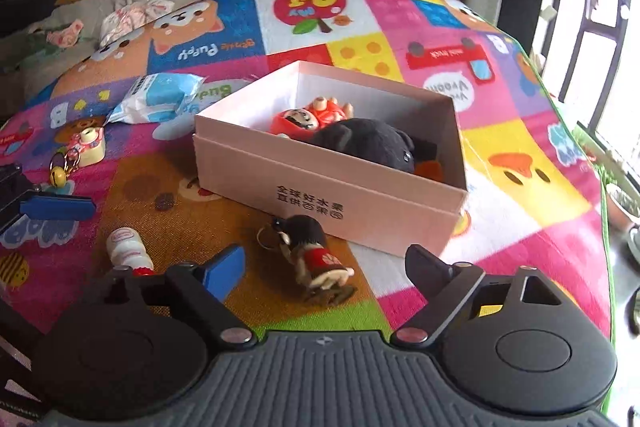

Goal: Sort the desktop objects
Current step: 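Reach the left tool to the white yogurt bottle while the right tool regrasps the doll keychain, then grasp the yogurt bottle with the left tool while the right tool lifts the doll keychain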

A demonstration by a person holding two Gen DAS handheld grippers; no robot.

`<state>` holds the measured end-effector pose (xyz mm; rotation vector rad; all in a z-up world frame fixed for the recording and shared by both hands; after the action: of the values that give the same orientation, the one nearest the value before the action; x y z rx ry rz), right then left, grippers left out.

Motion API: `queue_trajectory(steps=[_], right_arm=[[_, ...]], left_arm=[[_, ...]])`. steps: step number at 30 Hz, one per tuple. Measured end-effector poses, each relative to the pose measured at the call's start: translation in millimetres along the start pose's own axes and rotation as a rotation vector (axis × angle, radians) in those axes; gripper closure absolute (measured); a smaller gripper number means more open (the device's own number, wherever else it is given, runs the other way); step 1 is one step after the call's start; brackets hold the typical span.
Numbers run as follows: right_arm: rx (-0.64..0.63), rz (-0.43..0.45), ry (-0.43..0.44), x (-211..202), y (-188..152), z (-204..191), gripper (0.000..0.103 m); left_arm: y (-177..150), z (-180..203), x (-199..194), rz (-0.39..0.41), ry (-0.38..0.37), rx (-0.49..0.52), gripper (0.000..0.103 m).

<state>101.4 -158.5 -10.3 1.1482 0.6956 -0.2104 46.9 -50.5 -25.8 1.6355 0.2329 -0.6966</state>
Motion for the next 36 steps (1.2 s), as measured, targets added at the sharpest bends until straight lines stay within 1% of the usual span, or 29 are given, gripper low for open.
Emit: queue_trajectory(steps=[1,2,3,4,6,7,8,9,11,17,19,20,21,26,28,31,32,33,36], right_arm=[[-0.032,-0.006,-0.003,5,2,-4,0.026],[-0.053,-0.018,-0.002,10,3,-6,0.032],[-0.058,-0.037,0.006,17,3,-7,0.041],[-0.051,-0.061,0.020,22,2,-7,0.047],[-0.008,-0.066,0.048,23,3,-2,0.059],[0.005,-0.069,0.045,21,3,0,0.064],[0.020,-0.064,0.051,17,3,3,0.073],[0.040,-0.056,0.064,10,3,5,0.075],[0.068,-0.029,0.081,-8,3,10,0.075],[0.111,0.034,0.088,-64,-2,27,0.075],[0.116,0.047,0.077,-76,-4,31,0.075],[0.120,0.050,0.075,-80,-5,32,0.075],[0.123,0.050,0.077,-83,-7,32,0.075],[0.132,0.052,0.100,-87,-15,29,0.075],[0.137,0.054,0.113,-88,-18,28,0.075],[0.139,0.059,0.126,-92,-21,26,0.075],[0.138,0.062,0.129,-93,-22,25,0.075],[0.136,0.065,0.132,-95,-22,24,0.075],[0.133,0.082,0.132,-102,-23,26,0.075]], left_arm=[[0,-1,0,0.000,-0.002,-0.004,0.003],[0,-1,0,0.000,-0.003,-0.008,0.003],[0,-2,0,0.000,-0.005,-0.012,0.003],[0,-2,0,0.000,-0.008,-0.015,0.003],[-1,-3,1,-0.001,-0.012,-0.021,0.003],[-1,-3,1,-0.004,-0.014,-0.025,0.003],[-1,-4,1,-0.007,-0.015,-0.028,0.003],[-1,-4,2,-0.010,-0.014,-0.032,0.003],[-1,-5,2,-0.012,-0.010,-0.035,0.003],[2,-2,5,-0.016,0.020,-0.014,0.004],[3,-1,8,-0.033,0.023,-0.006,0.011],[3,0,11,-0.046,0.025,-0.008,0.019],[2,1,13,-0.061,0.026,-0.010,0.024],[2,4,14,-0.069,0.039,0.004,0.025],[2,6,14,-0.069,0.039,0.011,0.028],[2,10,12,-0.070,0.024,0.023,0.039],[2,11,11,-0.071,0.017,0.028,0.048],[3,14,10,-0.072,0.011,0.036,0.055],[8,19,4,-0.054,-0.004,0.065,0.055]])
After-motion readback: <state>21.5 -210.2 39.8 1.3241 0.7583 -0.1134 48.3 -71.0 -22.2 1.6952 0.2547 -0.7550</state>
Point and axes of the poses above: each gripper's, at about its wrist camera, not at the fingertips, and x roughly the way its jaws point, z to its right, y to its top, the point moved 6 cm from there along x, roughly the way its jaws point, and after that the axes turned 5 degrees about -x, right-handed, at the moved point
